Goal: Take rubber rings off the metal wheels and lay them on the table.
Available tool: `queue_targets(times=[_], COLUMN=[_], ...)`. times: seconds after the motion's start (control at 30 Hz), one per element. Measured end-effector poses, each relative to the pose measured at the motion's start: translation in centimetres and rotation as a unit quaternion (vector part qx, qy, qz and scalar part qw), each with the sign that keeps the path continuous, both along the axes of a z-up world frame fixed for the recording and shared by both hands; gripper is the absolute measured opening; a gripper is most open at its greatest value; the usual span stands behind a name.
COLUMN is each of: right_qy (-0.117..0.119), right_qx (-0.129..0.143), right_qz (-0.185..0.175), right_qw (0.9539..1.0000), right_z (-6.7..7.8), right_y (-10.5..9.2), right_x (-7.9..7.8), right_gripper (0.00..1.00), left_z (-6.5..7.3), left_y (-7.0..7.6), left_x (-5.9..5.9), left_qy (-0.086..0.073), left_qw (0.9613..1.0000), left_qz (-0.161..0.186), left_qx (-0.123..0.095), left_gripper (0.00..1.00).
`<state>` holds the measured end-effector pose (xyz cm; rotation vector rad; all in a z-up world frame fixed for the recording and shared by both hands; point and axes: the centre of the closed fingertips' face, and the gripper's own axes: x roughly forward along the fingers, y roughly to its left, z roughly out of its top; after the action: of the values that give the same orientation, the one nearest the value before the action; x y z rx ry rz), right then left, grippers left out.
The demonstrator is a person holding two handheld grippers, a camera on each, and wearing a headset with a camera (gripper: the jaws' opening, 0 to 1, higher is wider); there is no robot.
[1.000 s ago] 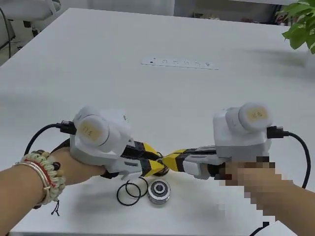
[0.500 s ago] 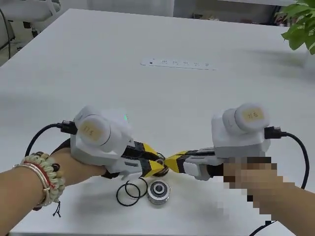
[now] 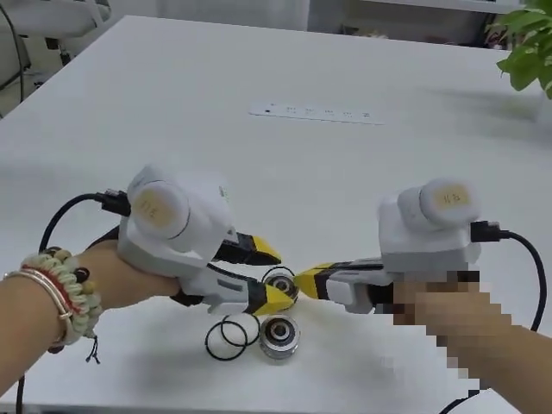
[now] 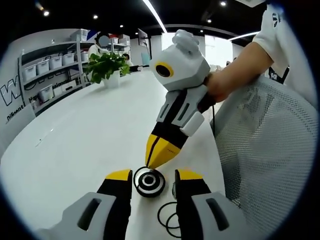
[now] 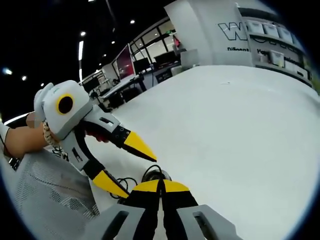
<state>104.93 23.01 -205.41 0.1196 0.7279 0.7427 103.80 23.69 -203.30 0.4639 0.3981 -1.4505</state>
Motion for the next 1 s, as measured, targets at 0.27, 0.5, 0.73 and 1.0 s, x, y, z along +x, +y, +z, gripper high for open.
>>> queue_targets(times=[0.27, 0.5, 0.73, 1.0], right_qy=[0.003, 0.003, -0.003, -0.007], right_qx=[0.012, 0.033, 0.055, 0.068], right_qz=[-0.009, -0.027, -0.034, -0.022], right_qw=[0.9999, 0.9991, 0.9979, 0.9974], right_z=[0.5, 1.3, 2.5, 3.2], right_y=[-0.1, -0.5, -0.4, 0.6], right_x=[0.2, 0.7, 0.9, 0.7], right_gripper=[0.0, 0.0, 0.0, 0.0], left_z=[2.8, 5.2, 6.7, 8.0], left_y=[-0.1, 0.1, 2.4, 6.2], left_x=[-1.0, -2.2, -3.0, -2.9], left_qy=[0.008, -0.012, -0.015, -0.019], left_qw=[0.9997, 0.9995, 0.9997, 0.9986], left_qz=[-0.012, -0.025, -0.015, 0.044], left_qx=[-0.017, -0.015, -0.012, -0.023], left_gripper=[0.53, 0.59, 0.7, 0.78])
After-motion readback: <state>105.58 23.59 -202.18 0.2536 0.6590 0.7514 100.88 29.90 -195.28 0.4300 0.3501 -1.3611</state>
